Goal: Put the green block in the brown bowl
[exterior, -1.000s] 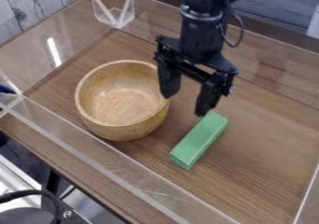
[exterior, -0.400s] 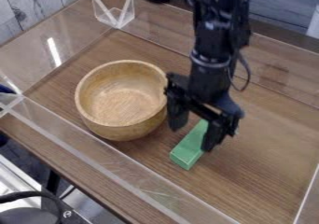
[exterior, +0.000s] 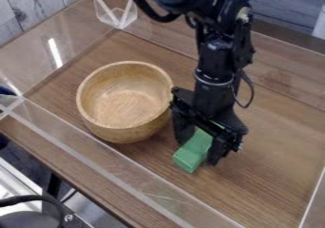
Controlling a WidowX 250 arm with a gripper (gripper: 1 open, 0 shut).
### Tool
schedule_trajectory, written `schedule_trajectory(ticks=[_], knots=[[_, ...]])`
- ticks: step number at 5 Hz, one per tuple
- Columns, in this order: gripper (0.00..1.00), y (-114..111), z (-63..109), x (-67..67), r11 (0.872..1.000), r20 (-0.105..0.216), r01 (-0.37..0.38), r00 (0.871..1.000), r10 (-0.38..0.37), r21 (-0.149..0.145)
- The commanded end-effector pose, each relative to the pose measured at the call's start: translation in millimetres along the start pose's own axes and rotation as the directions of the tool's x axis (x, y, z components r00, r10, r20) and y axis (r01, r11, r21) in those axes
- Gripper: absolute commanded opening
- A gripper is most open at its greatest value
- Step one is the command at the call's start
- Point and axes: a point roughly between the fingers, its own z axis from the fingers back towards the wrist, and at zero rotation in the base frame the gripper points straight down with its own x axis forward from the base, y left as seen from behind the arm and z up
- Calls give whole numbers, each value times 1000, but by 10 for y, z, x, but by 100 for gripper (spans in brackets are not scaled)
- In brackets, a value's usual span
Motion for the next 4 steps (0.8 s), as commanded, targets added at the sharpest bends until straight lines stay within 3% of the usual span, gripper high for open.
schedule_trajectory(ticks=[1, 4], knots=[[100, 8, 122, 48, 1000, 66, 5, 998, -4, -19], [100, -3, 221, 29, 999, 101, 6, 995, -1, -52]])
